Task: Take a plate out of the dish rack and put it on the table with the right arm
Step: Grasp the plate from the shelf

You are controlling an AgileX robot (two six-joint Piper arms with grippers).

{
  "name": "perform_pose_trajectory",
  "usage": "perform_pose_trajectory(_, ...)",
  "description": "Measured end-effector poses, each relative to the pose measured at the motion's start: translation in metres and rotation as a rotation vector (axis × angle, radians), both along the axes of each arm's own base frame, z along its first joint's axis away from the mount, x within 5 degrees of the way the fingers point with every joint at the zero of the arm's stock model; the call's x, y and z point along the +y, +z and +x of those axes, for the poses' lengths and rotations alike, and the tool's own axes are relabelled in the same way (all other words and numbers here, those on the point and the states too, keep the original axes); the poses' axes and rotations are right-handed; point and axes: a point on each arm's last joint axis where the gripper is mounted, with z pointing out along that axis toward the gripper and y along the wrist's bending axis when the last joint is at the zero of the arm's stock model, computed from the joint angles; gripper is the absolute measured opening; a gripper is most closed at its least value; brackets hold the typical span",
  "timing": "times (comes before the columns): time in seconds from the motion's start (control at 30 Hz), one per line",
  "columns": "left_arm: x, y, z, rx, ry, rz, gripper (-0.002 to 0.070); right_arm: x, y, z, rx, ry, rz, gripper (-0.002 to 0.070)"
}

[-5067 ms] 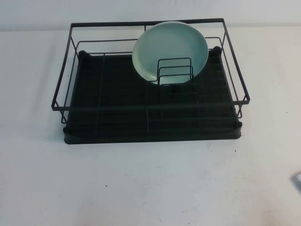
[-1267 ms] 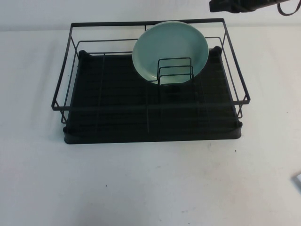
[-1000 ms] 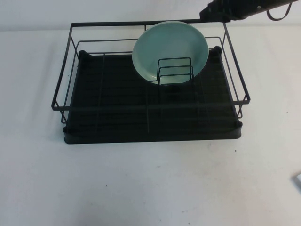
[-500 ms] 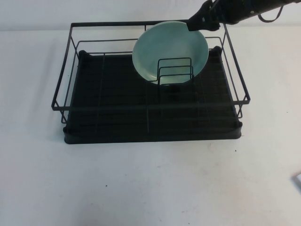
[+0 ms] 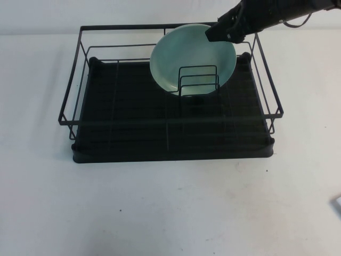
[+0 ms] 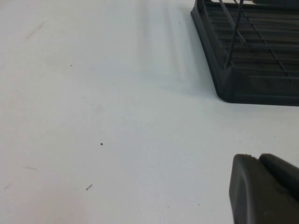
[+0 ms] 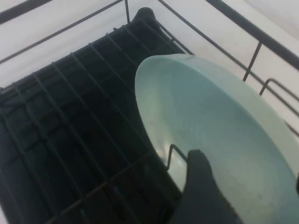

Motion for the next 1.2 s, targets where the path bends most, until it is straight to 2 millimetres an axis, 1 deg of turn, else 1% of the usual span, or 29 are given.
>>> perform_pose_trajectory(0.17, 0.000, 0.000, 0.000, 0.000, 0.000, 0.000, -0.0004, 0.000, 0.001, 0.002, -0.097, 0.036, -0.041, 0.0386)
perform_pose_trajectory(0.33, 0.000, 0.000, 0.000, 0.000, 0.000, 0.000, -0.0004, 0.000, 0.001, 0.005, -0.148, 0.044, -0.066, 0.0384)
perform_pose_trajectory(0.43, 0.000, 0.000, 0.000, 0.000, 0.000, 0.000, -0.0004, 0.000, -0.001, 0.006, -0.153, 0.040, -0.070, 0.0367)
perform_pose_trajectory(0.67, 0.000, 0.000, 0.000, 0.000, 0.000, 0.000, -0.0004, 0.000, -0.017, 0.013, -0.135, 0.049, -0.091, 0.0344)
perform_pose_trajectory(1.03, 0.000, 0.000, 0.000, 0.000, 0.000, 0.000, -0.0004, 0.000, -0.016, 0.015, -0.164, 0.030, -0.094, 0.0342)
perform_pose_trajectory(1.2, 0.000, 0.000, 0.000, 0.000, 0.000, 0.000, -0.0004, 0.000, -0.026, 0.019, -0.150, 0.030, -0.099, 0.0342)
